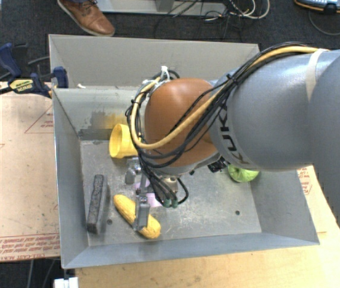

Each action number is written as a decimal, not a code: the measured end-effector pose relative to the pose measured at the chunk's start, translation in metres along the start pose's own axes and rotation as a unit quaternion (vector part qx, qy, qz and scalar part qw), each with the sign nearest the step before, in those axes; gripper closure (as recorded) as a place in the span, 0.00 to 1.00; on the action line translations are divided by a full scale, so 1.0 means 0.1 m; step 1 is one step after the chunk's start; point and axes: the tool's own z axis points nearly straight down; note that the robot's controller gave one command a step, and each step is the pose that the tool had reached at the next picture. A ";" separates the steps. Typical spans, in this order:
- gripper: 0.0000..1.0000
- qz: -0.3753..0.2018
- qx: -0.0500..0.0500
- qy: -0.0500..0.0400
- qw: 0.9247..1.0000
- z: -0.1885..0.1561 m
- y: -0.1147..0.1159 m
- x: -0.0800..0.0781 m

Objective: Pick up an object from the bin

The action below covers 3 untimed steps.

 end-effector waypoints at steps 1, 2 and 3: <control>0.00 0.002 -0.001 -0.004 1.000 -0.04 -0.01 -0.02; 0.00 -0.026 -0.002 -0.006 1.000 0.31 -0.16 -0.09; 0.00 0.027 -0.001 -0.004 1.000 0.78 -0.31 -0.17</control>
Offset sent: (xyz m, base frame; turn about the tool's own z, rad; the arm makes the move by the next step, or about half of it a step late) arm 0.0159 -0.0450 -0.0971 -0.1356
